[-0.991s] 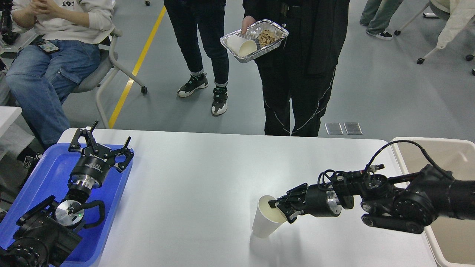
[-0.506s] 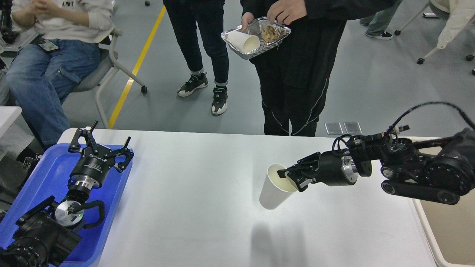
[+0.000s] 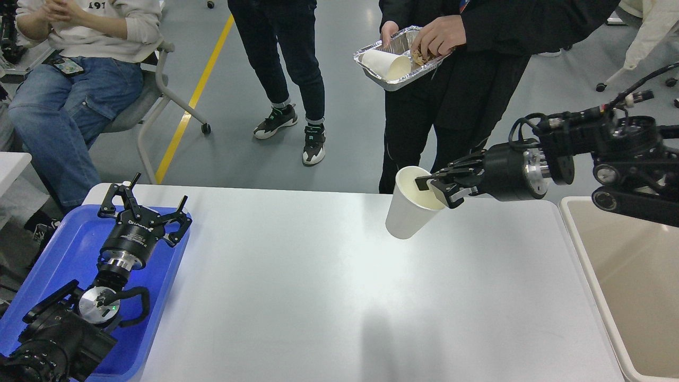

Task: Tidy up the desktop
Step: 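Lift the cup with the right gripper and carry it over the beige bin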

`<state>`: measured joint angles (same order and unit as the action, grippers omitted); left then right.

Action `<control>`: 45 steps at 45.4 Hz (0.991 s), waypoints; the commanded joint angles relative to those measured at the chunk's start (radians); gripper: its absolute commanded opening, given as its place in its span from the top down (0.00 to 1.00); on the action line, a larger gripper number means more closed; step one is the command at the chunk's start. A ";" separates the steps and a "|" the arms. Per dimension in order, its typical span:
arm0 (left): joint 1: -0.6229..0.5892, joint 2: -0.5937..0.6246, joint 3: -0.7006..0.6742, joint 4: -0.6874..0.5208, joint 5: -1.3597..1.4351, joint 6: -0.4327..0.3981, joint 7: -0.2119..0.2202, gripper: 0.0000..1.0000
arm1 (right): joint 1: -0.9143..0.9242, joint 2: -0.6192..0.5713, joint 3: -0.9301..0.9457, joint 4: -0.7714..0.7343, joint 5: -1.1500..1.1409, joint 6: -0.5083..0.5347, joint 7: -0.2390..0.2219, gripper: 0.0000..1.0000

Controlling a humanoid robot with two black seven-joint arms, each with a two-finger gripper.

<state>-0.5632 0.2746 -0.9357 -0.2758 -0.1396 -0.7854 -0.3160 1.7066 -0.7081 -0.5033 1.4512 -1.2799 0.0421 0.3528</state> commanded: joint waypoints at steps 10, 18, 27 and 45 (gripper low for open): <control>-0.001 0.000 0.000 0.000 0.000 0.000 0.000 0.00 | 0.036 -0.109 0.009 0.005 0.007 0.018 -0.001 1.00; -0.001 0.000 0.000 0.000 0.000 0.000 0.000 0.00 | -0.007 -0.195 0.026 -0.009 0.010 0.007 0.000 1.00; -0.001 0.000 0.000 0.000 0.000 0.000 0.000 0.00 | -0.133 -0.309 0.118 -0.084 0.017 0.008 0.000 1.00; -0.001 0.000 0.000 0.000 0.000 0.000 0.000 0.00 | -0.288 -0.398 0.175 -0.305 0.290 0.007 0.009 1.00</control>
<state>-0.5643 0.2746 -0.9357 -0.2761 -0.1397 -0.7854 -0.3160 1.5025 -1.0553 -0.3533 1.2719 -1.1424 0.0517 0.3561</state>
